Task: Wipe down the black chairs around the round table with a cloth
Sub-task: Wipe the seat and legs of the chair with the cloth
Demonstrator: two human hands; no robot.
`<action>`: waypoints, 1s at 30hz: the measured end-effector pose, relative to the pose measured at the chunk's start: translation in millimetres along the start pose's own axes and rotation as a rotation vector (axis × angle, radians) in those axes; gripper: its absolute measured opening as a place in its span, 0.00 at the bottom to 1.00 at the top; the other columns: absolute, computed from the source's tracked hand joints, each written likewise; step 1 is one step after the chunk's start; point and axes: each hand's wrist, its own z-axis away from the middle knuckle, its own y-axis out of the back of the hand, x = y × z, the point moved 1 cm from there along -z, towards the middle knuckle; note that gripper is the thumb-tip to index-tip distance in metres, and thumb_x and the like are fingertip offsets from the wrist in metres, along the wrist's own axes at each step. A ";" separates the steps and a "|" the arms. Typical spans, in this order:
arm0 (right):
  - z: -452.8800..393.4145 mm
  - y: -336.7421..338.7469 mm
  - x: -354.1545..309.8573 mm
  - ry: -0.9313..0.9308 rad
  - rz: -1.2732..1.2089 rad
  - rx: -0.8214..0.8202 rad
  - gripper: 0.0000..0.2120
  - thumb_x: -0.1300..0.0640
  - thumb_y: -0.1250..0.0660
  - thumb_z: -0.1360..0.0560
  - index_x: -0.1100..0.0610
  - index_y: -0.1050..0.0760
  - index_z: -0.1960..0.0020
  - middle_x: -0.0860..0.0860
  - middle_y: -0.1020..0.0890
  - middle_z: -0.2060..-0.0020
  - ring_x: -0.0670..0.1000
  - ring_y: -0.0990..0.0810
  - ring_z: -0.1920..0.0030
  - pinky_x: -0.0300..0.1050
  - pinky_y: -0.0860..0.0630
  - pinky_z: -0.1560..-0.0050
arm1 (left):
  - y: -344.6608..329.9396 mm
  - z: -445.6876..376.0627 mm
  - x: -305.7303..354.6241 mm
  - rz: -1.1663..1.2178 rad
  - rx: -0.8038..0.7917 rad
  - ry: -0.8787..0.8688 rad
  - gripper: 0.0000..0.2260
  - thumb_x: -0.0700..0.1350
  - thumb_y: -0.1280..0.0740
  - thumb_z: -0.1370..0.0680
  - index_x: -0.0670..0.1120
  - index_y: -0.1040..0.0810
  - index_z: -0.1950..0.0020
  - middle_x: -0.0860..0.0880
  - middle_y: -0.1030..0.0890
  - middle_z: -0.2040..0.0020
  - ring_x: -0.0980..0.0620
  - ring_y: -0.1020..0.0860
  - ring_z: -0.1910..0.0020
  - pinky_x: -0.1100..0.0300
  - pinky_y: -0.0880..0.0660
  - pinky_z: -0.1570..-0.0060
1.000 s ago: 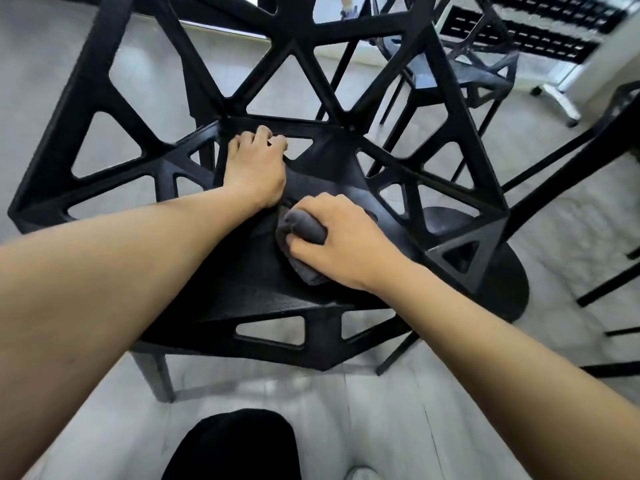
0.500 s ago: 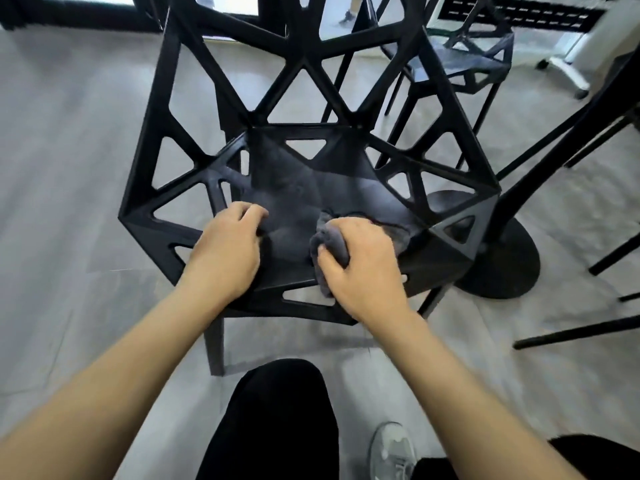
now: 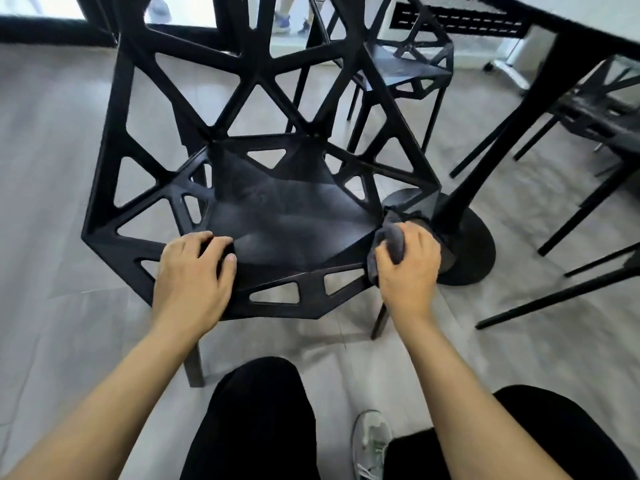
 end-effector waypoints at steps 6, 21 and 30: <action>36.5 -31.7 -71.1 0.127 -0.116 -0.124 0.20 0.49 0.35 0.28 0.56 0.22 0.39 0.51 0.21 0.40 0.55 0.26 0.37 0.54 0.32 0.32 | -1.8 -13.6 22.5 -0.114 0.018 0.086 0.09 0.49 0.37 0.19 0.48 0.21 0.42 0.44 0.21 0.41 0.37 0.27 0.42 0.42 0.36 0.39; -35.6 -8.5 -15.7 0.123 0.318 -0.087 0.15 0.50 0.33 0.23 0.56 0.25 0.39 0.55 0.22 0.44 0.60 0.26 0.45 0.57 0.29 0.45 | -30.8 -80.8 80.5 0.035 -0.127 -0.104 0.15 0.50 0.37 0.20 0.49 0.24 0.34 0.47 0.26 0.35 0.40 0.29 0.36 0.45 0.34 0.37; -153.9 28.0 7.8 0.180 0.215 0.107 0.19 0.48 0.36 0.20 0.56 0.28 0.33 0.57 0.25 0.39 0.60 0.27 0.39 0.57 0.31 0.37 | -68.6 -118.2 91.2 -0.006 -0.340 -0.136 0.23 0.57 0.46 0.17 0.58 0.38 0.22 0.47 0.39 0.21 0.44 0.43 0.21 0.45 0.48 0.23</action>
